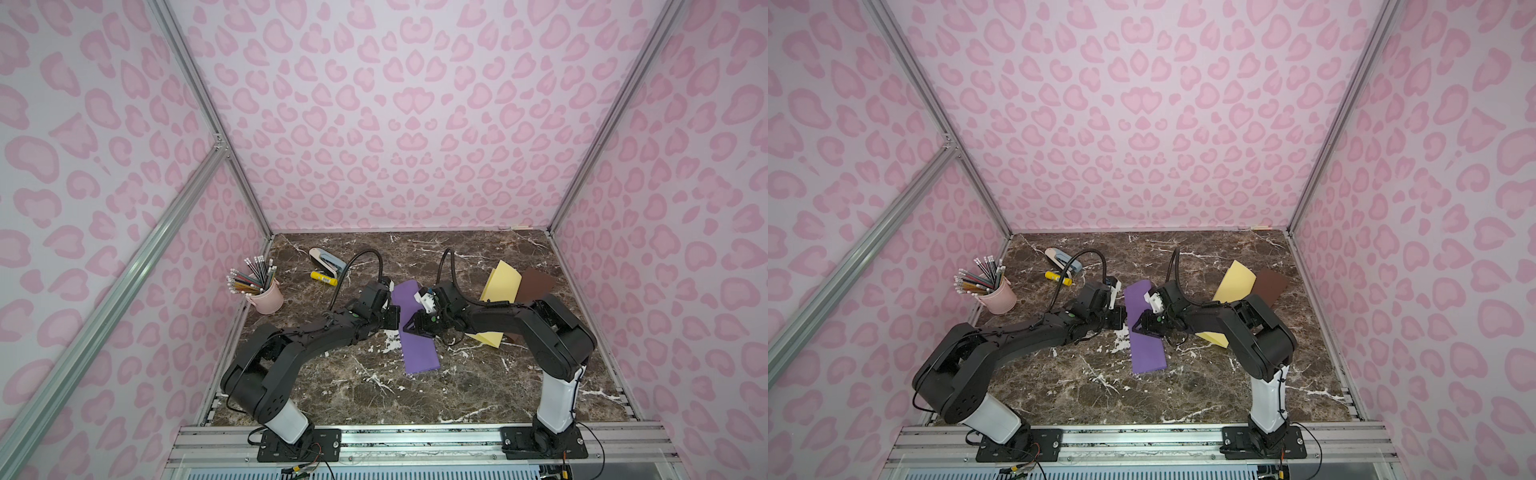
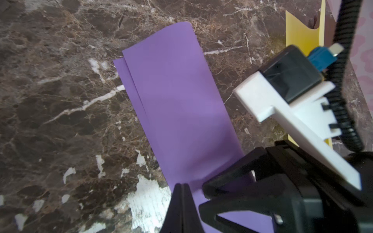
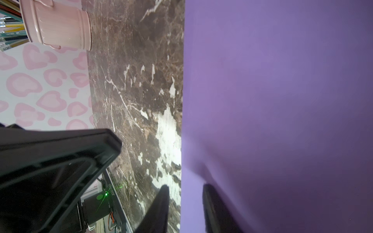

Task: Fold the rectangular paper in half along the long edge
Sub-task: Fold the paper at the center of the board.

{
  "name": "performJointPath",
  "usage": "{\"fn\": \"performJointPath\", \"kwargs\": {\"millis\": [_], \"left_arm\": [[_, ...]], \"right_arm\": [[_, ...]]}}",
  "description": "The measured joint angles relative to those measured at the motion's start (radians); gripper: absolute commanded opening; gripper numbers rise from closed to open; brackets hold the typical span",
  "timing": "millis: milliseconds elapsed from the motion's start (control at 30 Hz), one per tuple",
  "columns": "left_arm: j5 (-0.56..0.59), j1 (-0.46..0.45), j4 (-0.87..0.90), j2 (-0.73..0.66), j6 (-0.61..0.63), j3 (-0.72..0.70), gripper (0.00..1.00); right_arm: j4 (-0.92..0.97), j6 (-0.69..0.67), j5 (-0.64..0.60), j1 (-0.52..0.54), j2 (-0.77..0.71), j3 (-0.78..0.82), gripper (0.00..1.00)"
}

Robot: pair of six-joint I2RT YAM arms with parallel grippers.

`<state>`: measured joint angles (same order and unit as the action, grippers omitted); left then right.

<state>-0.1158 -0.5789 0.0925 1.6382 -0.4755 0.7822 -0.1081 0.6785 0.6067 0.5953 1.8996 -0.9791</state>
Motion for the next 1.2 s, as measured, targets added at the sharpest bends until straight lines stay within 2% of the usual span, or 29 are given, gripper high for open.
{"fn": "performJointPath", "kwargs": {"millis": [1200], "left_arm": [[-0.032,-0.035,-0.003,0.08,0.003,0.019,0.04]], "right_arm": [[-0.013,-0.005,0.043,-0.009,0.033,-0.014,0.3]]}}
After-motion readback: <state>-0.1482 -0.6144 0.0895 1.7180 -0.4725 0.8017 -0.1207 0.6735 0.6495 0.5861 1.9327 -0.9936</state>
